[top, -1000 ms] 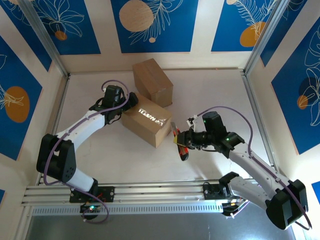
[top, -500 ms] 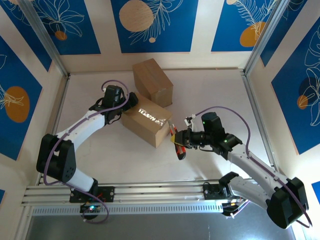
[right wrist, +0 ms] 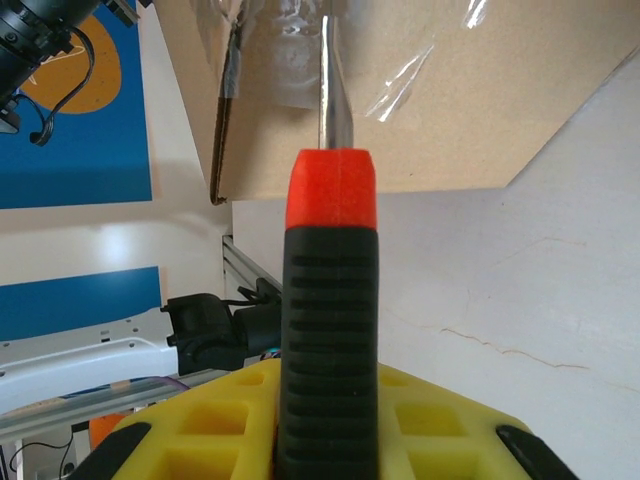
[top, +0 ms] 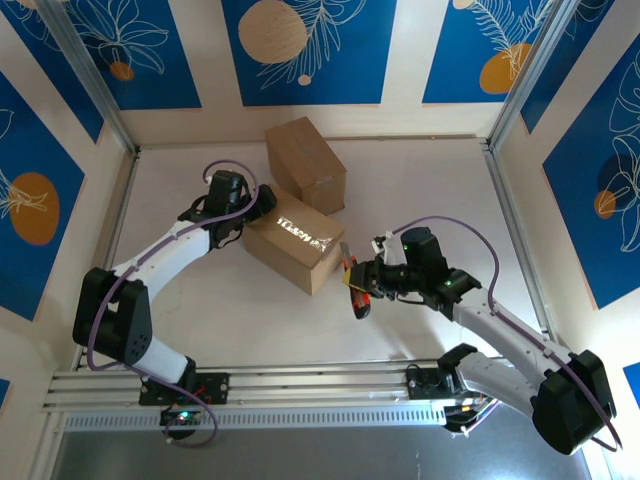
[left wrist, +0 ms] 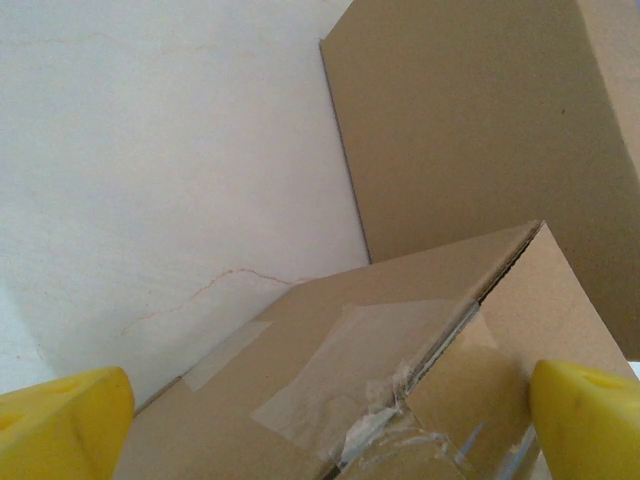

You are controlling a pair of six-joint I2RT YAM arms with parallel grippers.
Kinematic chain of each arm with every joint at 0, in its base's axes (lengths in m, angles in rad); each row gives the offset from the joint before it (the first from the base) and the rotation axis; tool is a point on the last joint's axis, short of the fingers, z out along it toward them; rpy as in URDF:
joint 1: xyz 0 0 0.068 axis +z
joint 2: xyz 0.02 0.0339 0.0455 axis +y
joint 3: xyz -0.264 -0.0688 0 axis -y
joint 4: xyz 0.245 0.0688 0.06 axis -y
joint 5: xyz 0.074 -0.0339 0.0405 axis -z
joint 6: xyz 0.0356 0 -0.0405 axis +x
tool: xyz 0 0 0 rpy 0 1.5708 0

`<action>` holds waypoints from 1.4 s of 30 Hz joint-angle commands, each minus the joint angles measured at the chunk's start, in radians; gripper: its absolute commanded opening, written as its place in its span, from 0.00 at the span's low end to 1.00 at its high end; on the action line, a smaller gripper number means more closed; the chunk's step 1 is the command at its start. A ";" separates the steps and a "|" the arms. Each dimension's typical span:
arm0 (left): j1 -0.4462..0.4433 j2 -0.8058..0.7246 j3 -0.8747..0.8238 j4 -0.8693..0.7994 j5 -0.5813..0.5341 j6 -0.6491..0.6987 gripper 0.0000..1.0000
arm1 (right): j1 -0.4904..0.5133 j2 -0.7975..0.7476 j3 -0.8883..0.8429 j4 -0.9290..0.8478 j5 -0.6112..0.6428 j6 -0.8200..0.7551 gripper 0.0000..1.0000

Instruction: Unpack the express box

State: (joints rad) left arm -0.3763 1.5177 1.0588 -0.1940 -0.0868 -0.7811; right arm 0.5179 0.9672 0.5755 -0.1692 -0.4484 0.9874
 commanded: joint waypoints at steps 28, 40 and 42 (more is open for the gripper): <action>-0.014 0.056 -0.049 -0.205 0.008 0.016 1.00 | 0.028 0.004 0.012 0.099 0.008 0.026 0.00; -0.014 0.063 -0.059 -0.191 0.015 0.009 1.00 | 0.052 0.050 0.002 0.183 -0.010 0.053 0.00; -0.014 0.067 -0.064 -0.185 0.018 0.006 1.00 | 0.058 0.047 -0.003 0.184 -0.011 0.057 0.00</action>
State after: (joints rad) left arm -0.3763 1.5219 1.0580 -0.1875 -0.0864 -0.7891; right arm 0.5598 1.0103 0.5755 -0.0463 -0.4332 1.0393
